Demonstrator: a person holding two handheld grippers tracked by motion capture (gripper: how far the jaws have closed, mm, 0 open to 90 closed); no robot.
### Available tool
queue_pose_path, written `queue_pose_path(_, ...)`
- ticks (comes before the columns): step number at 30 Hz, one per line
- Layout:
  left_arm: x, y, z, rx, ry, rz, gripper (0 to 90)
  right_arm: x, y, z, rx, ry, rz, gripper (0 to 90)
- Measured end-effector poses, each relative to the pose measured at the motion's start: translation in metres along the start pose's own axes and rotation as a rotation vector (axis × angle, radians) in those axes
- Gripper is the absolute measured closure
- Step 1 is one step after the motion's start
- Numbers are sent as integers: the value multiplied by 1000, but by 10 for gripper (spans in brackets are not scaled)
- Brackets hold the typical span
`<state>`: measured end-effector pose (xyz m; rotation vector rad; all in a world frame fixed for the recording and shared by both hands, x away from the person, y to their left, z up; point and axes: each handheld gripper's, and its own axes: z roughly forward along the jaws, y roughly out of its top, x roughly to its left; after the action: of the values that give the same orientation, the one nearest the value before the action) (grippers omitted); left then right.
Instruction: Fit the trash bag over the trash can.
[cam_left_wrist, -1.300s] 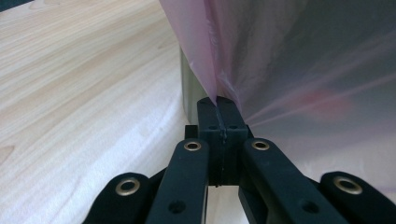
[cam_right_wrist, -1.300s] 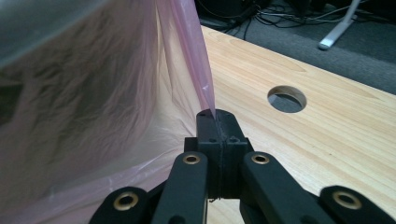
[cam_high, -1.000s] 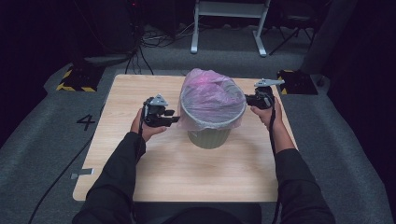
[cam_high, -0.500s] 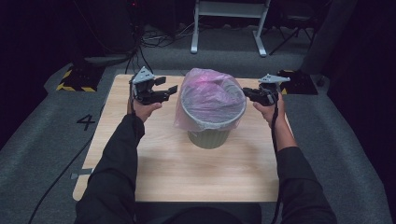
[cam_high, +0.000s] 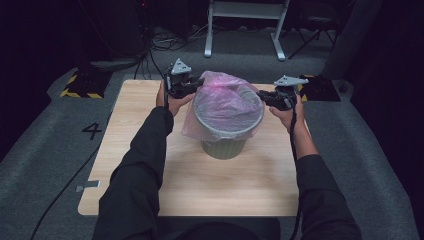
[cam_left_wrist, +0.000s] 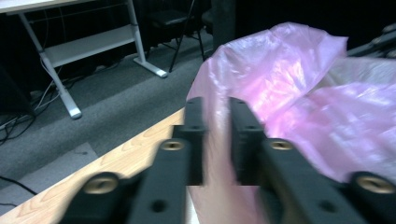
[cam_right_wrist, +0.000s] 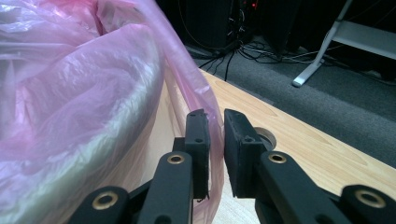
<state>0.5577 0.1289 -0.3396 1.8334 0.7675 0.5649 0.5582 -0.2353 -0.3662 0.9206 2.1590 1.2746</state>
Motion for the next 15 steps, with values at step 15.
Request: queue_pose_path(15,17,-25,28,147,-26,-81,899,1,-4,12,22,30,18,892)
